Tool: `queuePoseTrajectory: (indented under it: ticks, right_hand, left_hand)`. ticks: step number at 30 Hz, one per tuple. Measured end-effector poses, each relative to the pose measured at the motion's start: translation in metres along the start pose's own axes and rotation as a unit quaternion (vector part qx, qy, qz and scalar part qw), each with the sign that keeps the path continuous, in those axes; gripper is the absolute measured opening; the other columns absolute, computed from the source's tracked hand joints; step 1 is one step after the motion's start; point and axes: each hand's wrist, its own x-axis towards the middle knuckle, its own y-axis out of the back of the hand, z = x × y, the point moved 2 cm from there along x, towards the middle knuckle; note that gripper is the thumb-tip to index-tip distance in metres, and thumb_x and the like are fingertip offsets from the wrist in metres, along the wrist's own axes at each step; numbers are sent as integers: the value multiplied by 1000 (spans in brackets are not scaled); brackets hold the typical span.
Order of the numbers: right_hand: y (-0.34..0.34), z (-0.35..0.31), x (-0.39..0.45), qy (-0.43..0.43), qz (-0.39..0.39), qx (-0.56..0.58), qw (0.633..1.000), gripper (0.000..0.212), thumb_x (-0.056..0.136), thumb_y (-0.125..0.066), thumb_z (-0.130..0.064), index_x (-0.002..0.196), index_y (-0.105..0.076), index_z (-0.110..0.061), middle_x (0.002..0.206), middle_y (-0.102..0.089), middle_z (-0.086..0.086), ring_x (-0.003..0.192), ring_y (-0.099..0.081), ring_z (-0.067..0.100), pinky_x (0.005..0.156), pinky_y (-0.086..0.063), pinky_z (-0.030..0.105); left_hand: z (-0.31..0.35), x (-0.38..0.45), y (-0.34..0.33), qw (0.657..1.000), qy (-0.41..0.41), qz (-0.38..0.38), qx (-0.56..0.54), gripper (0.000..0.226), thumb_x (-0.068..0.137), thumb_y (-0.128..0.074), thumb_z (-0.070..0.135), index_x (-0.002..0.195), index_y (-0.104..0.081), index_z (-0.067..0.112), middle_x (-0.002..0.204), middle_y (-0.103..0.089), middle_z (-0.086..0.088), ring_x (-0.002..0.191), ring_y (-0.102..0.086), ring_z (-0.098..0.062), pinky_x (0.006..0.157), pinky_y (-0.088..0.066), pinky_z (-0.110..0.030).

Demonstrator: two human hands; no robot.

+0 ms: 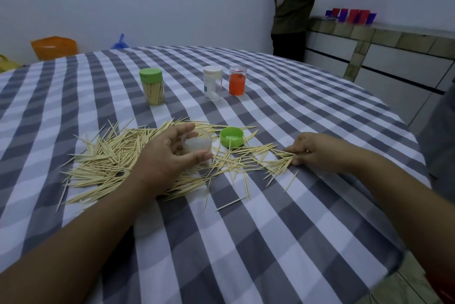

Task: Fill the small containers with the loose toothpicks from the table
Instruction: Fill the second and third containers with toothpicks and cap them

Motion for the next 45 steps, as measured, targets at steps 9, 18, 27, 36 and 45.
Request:
queuePoseTrajectory:
  ticks: [9, 18, 27, 36, 45]
  right_hand:
    - [-13, -37, 20, 65, 64, 31, 995, 26, 93, -59, -25, 117, -67, -23, 99, -56, -2, 93, -53, 13, 78, -41, 24]
    - [11, -22, -1, 28, -47, 140, 989, 41, 89, -62, -17, 127, -58, -33, 118, -61, -13, 106, -57, 7, 94, -43, 20]
    - [-1, -4, -17, 52, -56, 172, 982, 14, 78, -76, -15, 85, -76, -27, 120, -54, -24, 108, -52, -5, 85, -38, 8]
    - [-19, -27, 6, 77, 97, 124, 985, 17, 87, -66, -25, 76, -62, -37, 93, -60, -14, 85, -57, 4, 75, -44, 22]
    - [4, 1, -4, -43, 56, 132, 989, 15, 91, -60, -21, 100, -64, -32, 105, -60, -7, 95, -56, 9, 85, -49, 27]
  left_hand:
    - [-1, 0, 1, 1000, 3, -2, -2, 83, 51, -79, 25, 129, -53, 12, 111, -65, 5, 92, -66, 1, 74, -52, -10]
    - [-4, 2, 4, 1000, 8, -6, -2, 82, 51, -80, 29, 128, -54, 16, 116, -65, 0, 100, -66, -7, 85, -54, -18]
    - [-3, 1, 2, 1000, 6, -1, -1, 79, 54, -80, 25, 128, -54, 15, 114, -66, 1, 99, -66, -6, 80, -54, -15]
    - [-3, 0, 2, 1000, 3, 1, 2, 81, 53, -79, 25, 129, -53, 13, 114, -66, 0, 100, -66, -7, 79, -53, -13]
    - [-3, 1, 2, 1000, 4, -1, -4, 80, 53, -78, 25, 128, -53, 14, 114, -65, 1, 99, -65, -5, 83, -53, -15]
